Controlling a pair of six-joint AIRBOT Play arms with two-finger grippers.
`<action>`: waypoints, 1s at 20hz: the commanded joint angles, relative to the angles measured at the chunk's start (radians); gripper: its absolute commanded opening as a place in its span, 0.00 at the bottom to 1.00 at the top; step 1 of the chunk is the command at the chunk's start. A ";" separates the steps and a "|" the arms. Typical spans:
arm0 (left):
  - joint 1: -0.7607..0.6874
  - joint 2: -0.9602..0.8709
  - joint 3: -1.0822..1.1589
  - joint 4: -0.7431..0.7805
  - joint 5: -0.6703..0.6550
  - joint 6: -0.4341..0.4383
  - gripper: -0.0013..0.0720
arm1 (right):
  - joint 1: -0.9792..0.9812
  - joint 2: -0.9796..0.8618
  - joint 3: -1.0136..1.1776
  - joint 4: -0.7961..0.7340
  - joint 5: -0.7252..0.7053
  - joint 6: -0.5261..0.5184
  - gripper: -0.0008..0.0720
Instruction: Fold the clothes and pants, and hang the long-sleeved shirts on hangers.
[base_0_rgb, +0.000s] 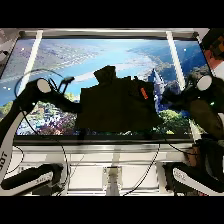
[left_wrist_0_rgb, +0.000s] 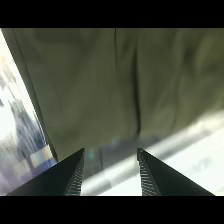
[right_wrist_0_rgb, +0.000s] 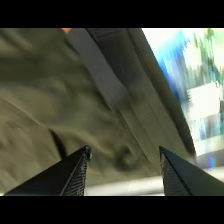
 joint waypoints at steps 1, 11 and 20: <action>-0.001 0.022 0.149 -0.016 0.269 -0.011 0.55 | -0.009 -0.024 0.156 -0.027 -0.125 -0.022 0.69; 0.033 -0.408 0.581 -0.760 0.398 0.087 0.62 | -0.114 -0.541 0.372 0.441 -0.117 -0.254 0.72; -0.010 -0.683 0.602 -0.875 0.399 0.055 0.62 | -0.114 -0.663 0.395 0.448 -0.093 -0.357 0.72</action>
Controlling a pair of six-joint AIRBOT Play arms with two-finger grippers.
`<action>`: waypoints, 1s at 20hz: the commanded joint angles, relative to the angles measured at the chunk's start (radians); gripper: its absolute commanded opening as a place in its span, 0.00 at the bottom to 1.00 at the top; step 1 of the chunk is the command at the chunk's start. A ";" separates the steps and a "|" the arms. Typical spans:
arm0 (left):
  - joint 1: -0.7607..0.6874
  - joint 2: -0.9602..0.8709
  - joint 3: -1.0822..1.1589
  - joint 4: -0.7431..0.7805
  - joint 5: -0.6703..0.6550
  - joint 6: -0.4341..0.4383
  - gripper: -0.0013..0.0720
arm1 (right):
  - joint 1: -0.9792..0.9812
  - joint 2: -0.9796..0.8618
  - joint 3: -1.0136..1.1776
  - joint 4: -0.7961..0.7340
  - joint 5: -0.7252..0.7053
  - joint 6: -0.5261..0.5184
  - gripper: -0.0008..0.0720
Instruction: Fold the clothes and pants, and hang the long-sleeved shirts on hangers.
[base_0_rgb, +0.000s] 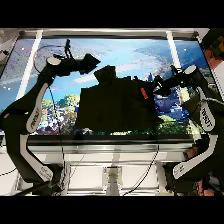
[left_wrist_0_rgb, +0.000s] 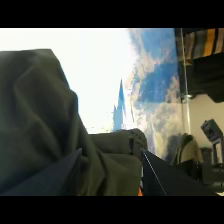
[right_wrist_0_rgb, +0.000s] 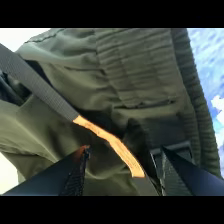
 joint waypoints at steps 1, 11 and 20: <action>-0.048 -0.065 0.008 -0.045 0.006 0.004 0.62 | -0.001 -0.019 0.030 0.010 -0.016 -0.029 0.72; -0.237 -0.068 0.008 0.330 0.295 -0.087 0.62 | 0.000 -0.019 0.137 0.011 0.050 -0.029 0.72; -0.230 -0.068 0.010 0.351 0.398 -0.097 0.62 | 0.000 -0.019 0.137 0.010 0.089 -0.029 0.72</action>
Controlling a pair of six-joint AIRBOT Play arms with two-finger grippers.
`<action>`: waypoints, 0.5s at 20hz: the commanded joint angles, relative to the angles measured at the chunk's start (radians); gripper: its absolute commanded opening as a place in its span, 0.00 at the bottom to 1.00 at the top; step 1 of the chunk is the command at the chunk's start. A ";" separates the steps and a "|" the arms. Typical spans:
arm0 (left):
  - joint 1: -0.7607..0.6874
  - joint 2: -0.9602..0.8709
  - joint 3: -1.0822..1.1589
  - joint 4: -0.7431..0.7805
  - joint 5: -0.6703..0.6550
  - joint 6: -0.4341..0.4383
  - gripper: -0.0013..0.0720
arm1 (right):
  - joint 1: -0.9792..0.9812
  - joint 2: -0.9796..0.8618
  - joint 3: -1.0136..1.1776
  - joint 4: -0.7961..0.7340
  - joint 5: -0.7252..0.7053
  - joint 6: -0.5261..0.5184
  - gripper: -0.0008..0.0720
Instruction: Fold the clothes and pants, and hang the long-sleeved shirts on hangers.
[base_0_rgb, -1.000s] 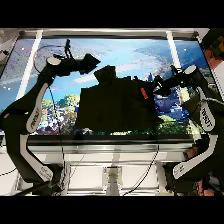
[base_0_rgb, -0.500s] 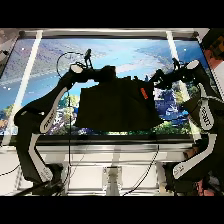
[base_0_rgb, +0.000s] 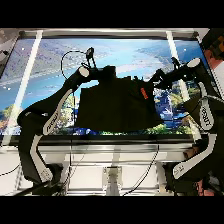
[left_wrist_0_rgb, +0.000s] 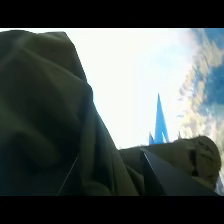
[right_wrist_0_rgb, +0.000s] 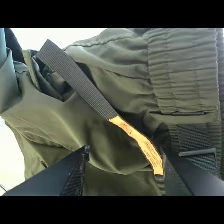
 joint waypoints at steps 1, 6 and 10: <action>0.002 -0.005 0.001 0.015 0.031 -0.007 0.62 | 0.001 0.000 0.001 0.000 0.009 0.000 0.72; -0.011 -0.042 0.001 0.006 0.009 -0.008 0.61 | 0.001 0.000 0.001 0.000 0.009 0.000 0.72; -0.019 -0.042 0.001 0.000 0.010 -0.007 0.16 | 0.001 0.000 0.001 0.000 0.003 0.000 0.72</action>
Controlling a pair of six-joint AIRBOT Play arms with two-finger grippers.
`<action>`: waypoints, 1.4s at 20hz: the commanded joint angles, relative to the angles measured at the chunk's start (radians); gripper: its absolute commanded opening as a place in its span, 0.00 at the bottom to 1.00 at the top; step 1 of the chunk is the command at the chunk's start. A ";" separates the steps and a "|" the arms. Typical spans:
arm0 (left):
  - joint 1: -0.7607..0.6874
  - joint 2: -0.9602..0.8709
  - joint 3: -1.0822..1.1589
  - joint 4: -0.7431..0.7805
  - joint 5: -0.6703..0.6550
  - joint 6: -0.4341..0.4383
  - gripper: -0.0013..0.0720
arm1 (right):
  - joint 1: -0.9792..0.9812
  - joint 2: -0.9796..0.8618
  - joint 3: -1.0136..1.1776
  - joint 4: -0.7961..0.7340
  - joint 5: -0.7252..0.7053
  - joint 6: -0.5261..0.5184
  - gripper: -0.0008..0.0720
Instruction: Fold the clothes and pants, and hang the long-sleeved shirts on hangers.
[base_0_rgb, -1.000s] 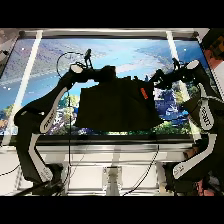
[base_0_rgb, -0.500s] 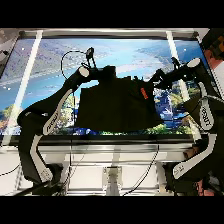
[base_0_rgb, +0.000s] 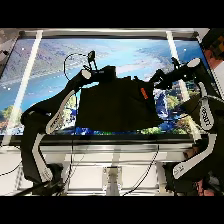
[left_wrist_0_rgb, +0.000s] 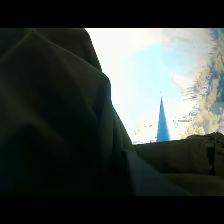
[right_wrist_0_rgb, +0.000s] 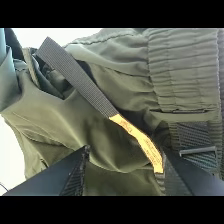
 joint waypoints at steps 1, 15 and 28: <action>-0.006 -0.003 0.001 -0.006 0.000 0.000 0.03 | 0.001 -0.001 0.001 -0.001 -0.005 0.000 0.72; -0.005 0.251 0.000 0.660 -0.529 -0.145 0.02 | 0.000 -0.069 0.001 -0.047 -0.240 0.032 0.72; -0.024 0.266 -0.023 0.742 -0.653 -0.172 0.02 | 0.093 -0.141 0.002 0.104 -0.277 -0.051 0.64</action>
